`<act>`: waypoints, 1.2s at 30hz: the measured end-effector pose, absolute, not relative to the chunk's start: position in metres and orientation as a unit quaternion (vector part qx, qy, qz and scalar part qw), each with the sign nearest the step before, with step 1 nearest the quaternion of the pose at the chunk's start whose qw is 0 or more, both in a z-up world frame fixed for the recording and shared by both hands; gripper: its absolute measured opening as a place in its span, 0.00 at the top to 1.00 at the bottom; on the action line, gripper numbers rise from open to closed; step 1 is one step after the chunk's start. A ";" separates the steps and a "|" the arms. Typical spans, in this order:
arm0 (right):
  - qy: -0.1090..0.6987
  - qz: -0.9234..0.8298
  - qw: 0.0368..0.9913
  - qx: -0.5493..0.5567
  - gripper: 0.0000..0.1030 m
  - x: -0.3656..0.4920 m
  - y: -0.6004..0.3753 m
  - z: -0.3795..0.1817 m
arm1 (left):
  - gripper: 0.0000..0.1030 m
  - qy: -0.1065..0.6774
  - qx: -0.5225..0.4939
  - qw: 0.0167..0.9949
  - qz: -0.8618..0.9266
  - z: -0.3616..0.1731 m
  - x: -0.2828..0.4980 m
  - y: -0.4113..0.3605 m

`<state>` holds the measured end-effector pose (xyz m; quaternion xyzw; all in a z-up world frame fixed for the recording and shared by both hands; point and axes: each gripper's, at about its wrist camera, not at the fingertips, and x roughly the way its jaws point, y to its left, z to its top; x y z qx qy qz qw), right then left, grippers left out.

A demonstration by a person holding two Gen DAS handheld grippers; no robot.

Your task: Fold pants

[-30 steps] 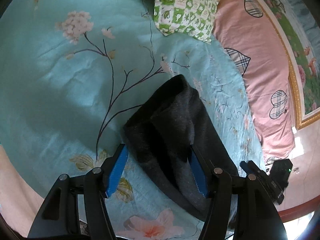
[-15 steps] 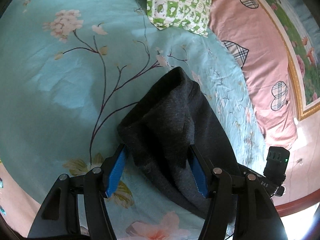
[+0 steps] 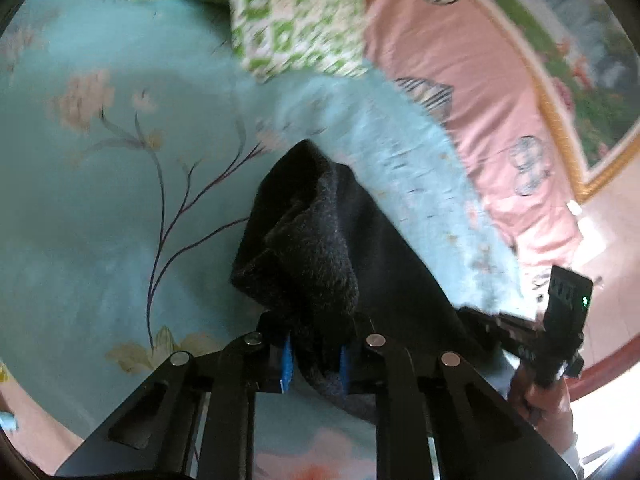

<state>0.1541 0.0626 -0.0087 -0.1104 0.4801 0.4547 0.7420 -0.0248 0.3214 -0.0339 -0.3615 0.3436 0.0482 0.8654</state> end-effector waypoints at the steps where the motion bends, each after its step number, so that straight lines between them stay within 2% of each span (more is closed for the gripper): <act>1: 0.465 0.448 0.755 -0.114 0.94 0.153 0.059 0.000 | 0.85 0.326 -0.356 0.875 0.036 -0.023 -0.033 0.319; 6: 0.384 0.423 0.814 -0.106 0.94 0.151 0.045 0.047 | 0.85 0.258 -0.316 0.913 -0.006 0.017 -0.057 0.317; 9: 0.368 0.420 0.823 -0.104 0.94 0.148 0.052 0.052 | 0.85 0.263 -0.295 0.918 0.008 0.013 -0.053 0.321; 18: 0.378 0.384 0.832 -0.136 0.95 0.140 0.089 -0.004 | 0.85 0.335 -0.280 0.899 0.043 -0.052 -0.030 0.339; 22: 0.404 0.379 0.825 -0.109 0.93 0.148 0.089 -0.027 | 0.80 0.340 -0.291 0.893 0.044 -0.063 -0.036 0.343; 27: 0.408 0.366 0.834 -0.056 0.67 0.148 0.070 -0.016 | 0.71 0.332 -0.286 0.896 0.071 -0.043 -0.049 0.343; 29: 0.402 0.370 0.837 -0.027 0.65 0.141 0.054 -0.004 | 0.66 0.324 -0.277 0.901 0.083 -0.031 -0.057 0.339; 36: 0.391 0.363 0.845 0.033 0.58 0.106 -0.004 0.015 | 0.64 0.284 -0.252 0.924 0.053 0.013 -0.071 0.308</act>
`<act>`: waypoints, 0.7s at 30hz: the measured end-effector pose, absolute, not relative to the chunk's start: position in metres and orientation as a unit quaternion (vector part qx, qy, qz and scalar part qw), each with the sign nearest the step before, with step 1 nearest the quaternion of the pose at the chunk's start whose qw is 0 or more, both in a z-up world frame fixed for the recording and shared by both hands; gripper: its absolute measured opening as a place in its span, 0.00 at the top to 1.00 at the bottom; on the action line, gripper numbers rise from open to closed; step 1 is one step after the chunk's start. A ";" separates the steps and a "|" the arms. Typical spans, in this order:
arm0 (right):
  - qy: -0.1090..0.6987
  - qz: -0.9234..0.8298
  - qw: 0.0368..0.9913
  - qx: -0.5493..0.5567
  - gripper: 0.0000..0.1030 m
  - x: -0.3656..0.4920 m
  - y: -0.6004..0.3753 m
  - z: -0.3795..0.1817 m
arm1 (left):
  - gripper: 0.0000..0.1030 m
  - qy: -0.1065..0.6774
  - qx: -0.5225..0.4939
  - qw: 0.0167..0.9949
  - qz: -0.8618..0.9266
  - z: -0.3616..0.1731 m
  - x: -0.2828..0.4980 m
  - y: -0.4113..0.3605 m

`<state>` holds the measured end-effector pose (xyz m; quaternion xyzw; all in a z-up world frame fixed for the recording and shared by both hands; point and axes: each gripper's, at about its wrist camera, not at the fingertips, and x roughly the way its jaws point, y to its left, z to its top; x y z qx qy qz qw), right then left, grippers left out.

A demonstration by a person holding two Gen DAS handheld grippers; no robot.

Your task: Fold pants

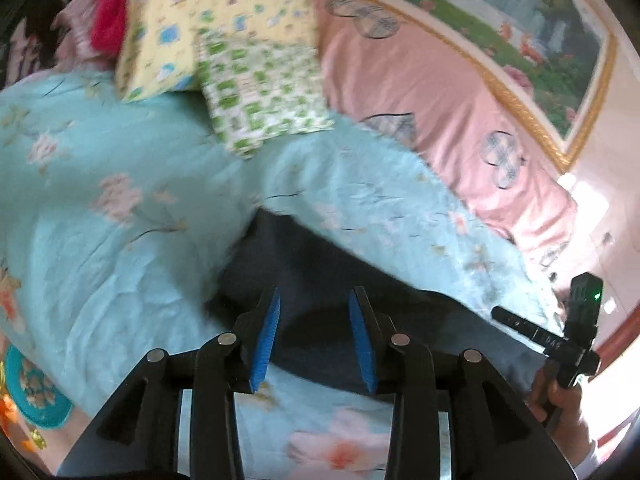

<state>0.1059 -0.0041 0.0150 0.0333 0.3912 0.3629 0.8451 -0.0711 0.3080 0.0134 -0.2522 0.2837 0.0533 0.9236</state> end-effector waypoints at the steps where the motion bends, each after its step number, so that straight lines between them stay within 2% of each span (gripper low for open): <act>1: 0.391 0.360 0.846 0.038 0.57 0.103 -0.010 0.016 | 0.62 0.285 -0.247 0.925 0.045 0.017 -0.068 0.301; 10: 0.401 0.319 0.854 0.086 0.56 0.063 -0.080 0.009 | 0.62 0.315 -0.221 0.922 -0.034 0.019 -0.028 0.237; 17: 0.396 0.286 0.866 0.108 0.55 0.042 -0.122 0.008 | 0.58 0.336 -0.200 0.917 -0.083 0.017 -0.002 0.189; 21: 0.396 0.267 0.870 0.126 0.49 0.033 -0.143 0.006 | 0.57 0.350 -0.185 0.912 -0.110 0.016 0.012 0.164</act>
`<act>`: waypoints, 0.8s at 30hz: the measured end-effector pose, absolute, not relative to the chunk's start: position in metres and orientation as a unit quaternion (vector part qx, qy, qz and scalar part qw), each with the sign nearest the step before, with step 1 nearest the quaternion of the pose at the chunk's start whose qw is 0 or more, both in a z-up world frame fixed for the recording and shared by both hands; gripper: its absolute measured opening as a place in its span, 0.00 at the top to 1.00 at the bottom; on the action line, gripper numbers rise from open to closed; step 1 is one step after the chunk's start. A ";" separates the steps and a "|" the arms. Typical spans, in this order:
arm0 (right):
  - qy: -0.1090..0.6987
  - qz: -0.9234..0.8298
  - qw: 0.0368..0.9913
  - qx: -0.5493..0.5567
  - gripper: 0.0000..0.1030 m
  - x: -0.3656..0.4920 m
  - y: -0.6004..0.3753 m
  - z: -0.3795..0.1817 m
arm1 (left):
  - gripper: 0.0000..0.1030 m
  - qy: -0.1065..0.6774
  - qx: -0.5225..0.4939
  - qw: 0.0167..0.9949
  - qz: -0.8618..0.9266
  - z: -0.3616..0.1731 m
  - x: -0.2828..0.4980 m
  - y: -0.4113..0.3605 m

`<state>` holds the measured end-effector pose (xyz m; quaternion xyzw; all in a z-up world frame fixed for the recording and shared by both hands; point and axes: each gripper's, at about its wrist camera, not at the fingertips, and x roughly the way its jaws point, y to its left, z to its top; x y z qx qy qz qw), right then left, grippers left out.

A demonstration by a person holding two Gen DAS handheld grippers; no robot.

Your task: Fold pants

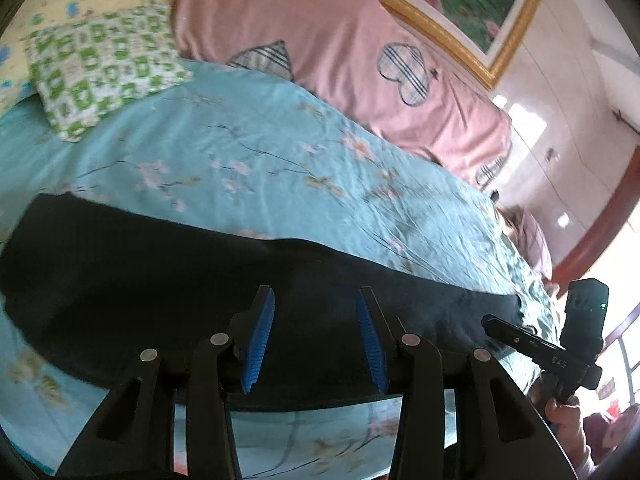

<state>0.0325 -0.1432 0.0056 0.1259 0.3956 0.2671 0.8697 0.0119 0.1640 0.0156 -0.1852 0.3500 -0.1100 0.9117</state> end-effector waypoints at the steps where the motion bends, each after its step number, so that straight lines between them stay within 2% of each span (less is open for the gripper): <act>1: 0.394 0.261 0.871 0.131 0.49 0.029 -0.149 0.005 | 0.57 0.353 -0.181 0.910 -0.116 0.016 0.015 0.158; 24: 0.382 0.122 0.889 0.223 0.49 -0.030 -0.265 -0.008 | 0.45 0.386 -0.079 0.883 -0.254 0.025 0.067 0.012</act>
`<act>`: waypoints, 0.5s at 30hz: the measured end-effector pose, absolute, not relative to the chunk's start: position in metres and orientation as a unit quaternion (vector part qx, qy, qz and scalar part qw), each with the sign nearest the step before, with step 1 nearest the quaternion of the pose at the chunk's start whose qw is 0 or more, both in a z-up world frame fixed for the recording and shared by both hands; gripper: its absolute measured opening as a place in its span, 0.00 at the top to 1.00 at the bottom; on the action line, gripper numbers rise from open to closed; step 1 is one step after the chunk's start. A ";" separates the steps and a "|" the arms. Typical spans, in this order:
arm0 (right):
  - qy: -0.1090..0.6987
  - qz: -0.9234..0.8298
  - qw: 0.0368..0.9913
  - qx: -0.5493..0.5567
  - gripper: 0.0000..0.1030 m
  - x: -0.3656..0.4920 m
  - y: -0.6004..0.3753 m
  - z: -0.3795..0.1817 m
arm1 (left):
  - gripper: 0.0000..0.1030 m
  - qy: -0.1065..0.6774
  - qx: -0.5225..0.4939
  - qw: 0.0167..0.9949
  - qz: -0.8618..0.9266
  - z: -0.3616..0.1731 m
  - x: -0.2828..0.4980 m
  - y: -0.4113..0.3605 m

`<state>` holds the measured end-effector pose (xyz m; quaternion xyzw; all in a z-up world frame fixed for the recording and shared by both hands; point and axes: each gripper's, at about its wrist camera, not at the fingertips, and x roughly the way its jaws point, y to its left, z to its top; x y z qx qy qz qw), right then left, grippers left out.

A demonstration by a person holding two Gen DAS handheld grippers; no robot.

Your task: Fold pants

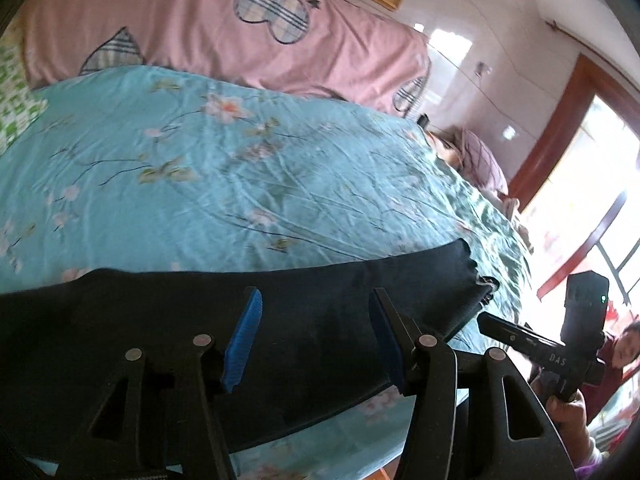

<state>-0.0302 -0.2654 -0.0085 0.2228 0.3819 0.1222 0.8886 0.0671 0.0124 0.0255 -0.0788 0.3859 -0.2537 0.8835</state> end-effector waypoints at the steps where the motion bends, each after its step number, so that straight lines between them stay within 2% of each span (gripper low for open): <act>1: 0.382 0.113 0.888 0.228 0.49 -0.031 -0.271 -0.009 | 0.45 0.386 -0.074 0.882 -0.258 0.026 0.068 0.008; 15: 0.386 0.049 0.876 0.285 0.45 -0.037 -0.314 -0.026 | 0.40 0.425 0.029 0.834 -0.351 0.026 0.116 -0.074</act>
